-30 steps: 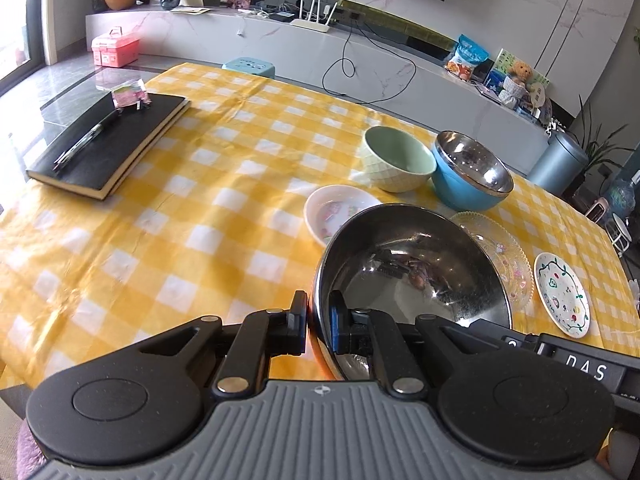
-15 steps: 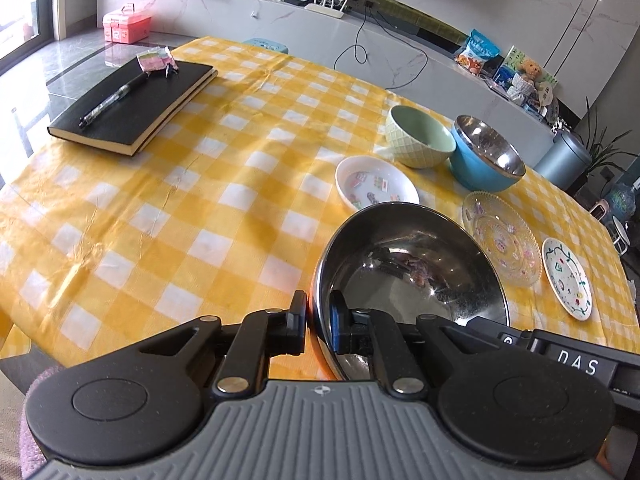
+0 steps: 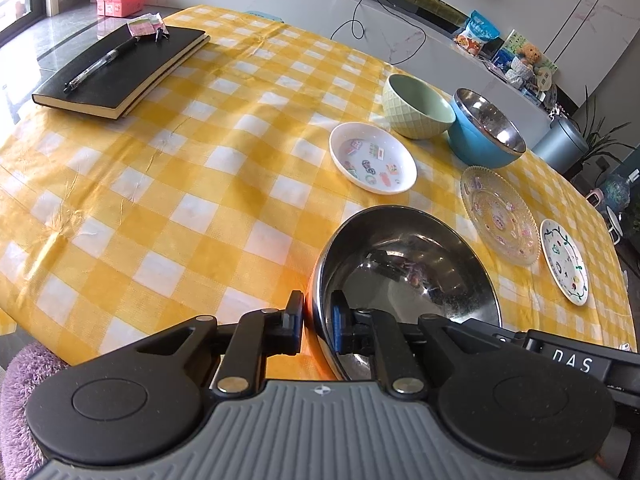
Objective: Organize plates and bowls
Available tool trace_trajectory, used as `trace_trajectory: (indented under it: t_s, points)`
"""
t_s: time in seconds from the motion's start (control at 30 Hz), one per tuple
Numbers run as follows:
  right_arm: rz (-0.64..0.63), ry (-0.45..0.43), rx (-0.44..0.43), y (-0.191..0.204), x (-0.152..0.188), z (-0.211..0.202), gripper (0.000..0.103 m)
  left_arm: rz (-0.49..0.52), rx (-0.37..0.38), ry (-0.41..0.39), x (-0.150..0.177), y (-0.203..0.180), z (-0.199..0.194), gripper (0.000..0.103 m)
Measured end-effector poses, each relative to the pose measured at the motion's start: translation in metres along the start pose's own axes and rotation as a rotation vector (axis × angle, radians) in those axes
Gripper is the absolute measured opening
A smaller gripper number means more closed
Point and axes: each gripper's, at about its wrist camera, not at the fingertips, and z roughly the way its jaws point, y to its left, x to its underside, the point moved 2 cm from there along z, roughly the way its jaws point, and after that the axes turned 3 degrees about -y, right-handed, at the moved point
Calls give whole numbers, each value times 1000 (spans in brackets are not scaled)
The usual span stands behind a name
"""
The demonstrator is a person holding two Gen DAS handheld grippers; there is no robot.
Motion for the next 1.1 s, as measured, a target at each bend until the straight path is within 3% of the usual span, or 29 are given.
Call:
trace_trajectory:
  t_s: [0.17,0.23,0.27,0.43,0.6,0.8,0.9,0.97,1.1]
  points:
    - [-16,-6,-20,2,0,-1,16,16,-22,-4,-2,-3,-1,23]
    - [-28,-25,-24,3,-1,-6,29,22,-36,-15,-3,-4,-4,33]
    - [-34,-38,-26,3,-2,-8,30,24,-43,-25,-4,-4,-7,39]
    - [-36,-107,-44,-2,-7,-27,36,32,-58,-88,-10,-10,-25,51]
    - [-34,-196,-26,-12,-13,-49,42,69,-53,-158,-16,-30,-42,55]
    - [-20,-296,17,-37,-25,-73,59,156,-14,-208,-23,-68,-50,57]
    - [-14,-329,47,-50,-31,-80,62,195,5,-219,-28,-87,-50,58]
    - [-4,-344,55,-60,-36,-83,71,224,27,-215,-30,-101,-48,59]
    - [-1,-367,79,-76,-46,-85,73,277,67,-201,-36,-126,-41,60]
